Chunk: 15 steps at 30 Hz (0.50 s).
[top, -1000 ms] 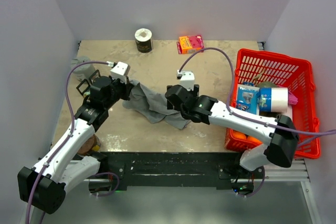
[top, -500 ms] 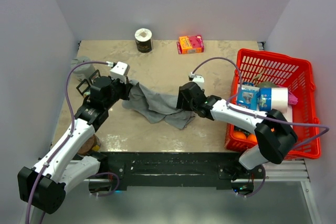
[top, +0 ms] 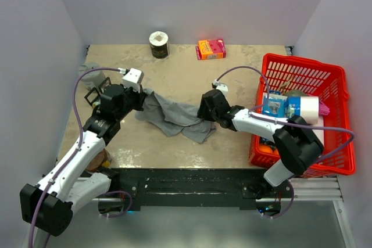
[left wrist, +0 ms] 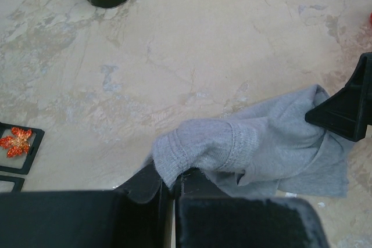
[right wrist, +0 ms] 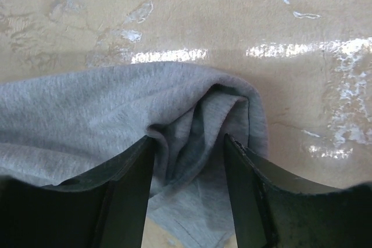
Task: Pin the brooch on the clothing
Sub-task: Pick up the crumped clothing from the center of the board.
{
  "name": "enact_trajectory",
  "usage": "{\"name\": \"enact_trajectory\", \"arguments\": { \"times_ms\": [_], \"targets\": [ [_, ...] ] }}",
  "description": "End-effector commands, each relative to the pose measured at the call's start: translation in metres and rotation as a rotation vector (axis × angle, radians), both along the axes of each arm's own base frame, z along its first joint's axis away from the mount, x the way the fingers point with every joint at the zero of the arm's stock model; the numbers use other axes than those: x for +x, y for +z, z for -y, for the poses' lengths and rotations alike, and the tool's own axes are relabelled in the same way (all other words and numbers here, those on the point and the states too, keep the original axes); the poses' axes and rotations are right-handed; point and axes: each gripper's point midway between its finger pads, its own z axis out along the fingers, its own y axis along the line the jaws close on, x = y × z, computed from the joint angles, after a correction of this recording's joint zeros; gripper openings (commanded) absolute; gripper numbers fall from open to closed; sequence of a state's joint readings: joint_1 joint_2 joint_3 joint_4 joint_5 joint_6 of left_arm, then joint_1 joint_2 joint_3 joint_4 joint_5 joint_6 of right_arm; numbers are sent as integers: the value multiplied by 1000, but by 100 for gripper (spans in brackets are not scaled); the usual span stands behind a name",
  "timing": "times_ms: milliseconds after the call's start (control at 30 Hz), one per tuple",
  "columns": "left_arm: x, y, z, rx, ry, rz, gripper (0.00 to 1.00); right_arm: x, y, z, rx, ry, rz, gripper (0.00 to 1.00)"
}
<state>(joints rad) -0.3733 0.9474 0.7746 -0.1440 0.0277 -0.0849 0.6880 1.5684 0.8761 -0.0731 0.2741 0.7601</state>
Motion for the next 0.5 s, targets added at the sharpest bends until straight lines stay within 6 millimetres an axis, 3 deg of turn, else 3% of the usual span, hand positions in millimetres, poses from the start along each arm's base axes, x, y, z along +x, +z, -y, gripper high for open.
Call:
{"name": "enact_trajectory", "arguments": {
  "times_ms": [0,100,167,233,267,300,400,433,467],
  "targets": [
    [8,28,0,-12,5,79,0,5,-2,-12,67,13,0,53],
    [8,27,0,-11,5,76,0,7,-2,-19,92,28,2,42],
    [9,28,-2,-5,17,80,0,6,3,-19,93,30,6,24],
    [12,31,-4,-8,28,93,0,15,23,-16,93,8,63,12],
    [15,34,-6,-16,37,100,0,12,24,-6,41,2,51,10],
    [19,39,-11,-27,59,109,0,14,36,-2,28,-7,76,8],
    [32,74,-13,-88,75,157,0,26,75,15,-32,-40,148,3],
    [35,88,-12,-106,75,183,0,33,107,19,-11,-59,206,1],
    [41,115,-10,-130,80,226,0,34,118,29,-45,-72,223,0]
  ]
}}
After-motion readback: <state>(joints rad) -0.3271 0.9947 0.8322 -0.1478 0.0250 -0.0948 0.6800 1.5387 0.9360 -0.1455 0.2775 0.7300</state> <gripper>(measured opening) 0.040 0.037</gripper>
